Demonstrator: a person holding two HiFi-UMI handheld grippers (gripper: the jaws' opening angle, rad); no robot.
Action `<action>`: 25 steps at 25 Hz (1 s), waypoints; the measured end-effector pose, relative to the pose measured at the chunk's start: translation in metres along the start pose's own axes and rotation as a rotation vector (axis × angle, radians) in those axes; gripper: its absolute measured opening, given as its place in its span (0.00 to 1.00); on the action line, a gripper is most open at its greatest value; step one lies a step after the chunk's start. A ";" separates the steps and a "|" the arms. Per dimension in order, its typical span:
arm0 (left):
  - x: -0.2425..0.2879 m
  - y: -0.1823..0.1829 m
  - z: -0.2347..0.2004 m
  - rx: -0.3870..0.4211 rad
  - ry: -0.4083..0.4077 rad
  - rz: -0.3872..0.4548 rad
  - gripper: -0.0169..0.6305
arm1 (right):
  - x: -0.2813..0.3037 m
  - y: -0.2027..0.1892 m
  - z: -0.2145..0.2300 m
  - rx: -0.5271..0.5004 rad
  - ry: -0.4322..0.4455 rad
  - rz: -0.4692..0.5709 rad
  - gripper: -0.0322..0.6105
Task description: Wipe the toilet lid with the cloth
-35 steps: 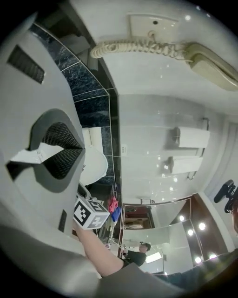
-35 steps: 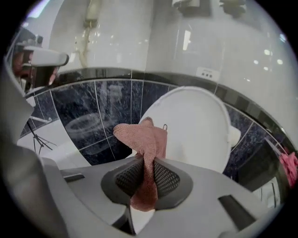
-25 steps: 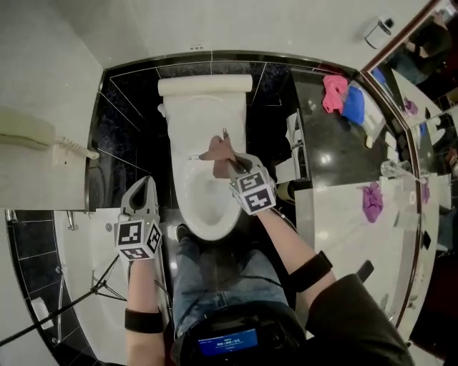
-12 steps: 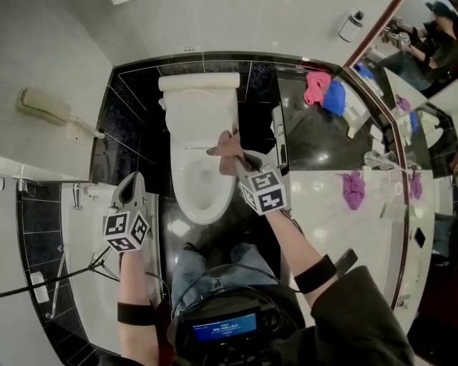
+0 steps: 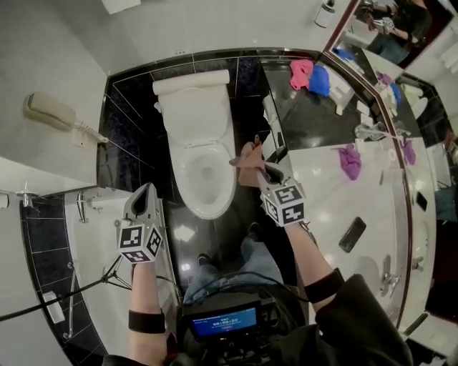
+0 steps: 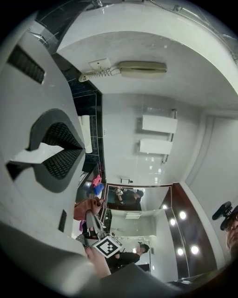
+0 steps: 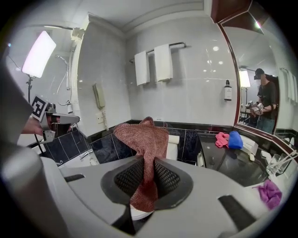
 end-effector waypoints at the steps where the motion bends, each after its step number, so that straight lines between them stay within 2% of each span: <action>1: -0.005 -0.003 0.000 0.005 -0.010 0.001 0.03 | -0.004 -0.006 -0.006 0.002 -0.007 -0.004 0.17; 5: -0.025 -0.013 0.000 0.001 -0.038 0.004 0.03 | -0.024 -0.025 -0.026 0.022 -0.035 -0.010 0.18; 9: -0.042 -0.018 0.001 -0.015 -0.054 0.005 0.03 | -0.040 -0.025 -0.041 0.044 -0.052 0.017 0.18; 17: -0.059 -0.018 0.007 0.006 -0.059 0.008 0.03 | -0.051 -0.028 -0.049 0.057 -0.058 0.030 0.18; 25: -0.058 -0.018 0.008 -0.027 -0.029 0.019 0.03 | -0.047 -0.036 -0.040 0.056 -0.045 0.002 0.18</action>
Point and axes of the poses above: the fingertips, and each gripper's own axes: x forward along the fingers, z to its right, y out of its top, the point moved 5 cm from there along -x, backward along the fingers, and after that the axes turned 4 degrees about x, right-handed, at the moved point
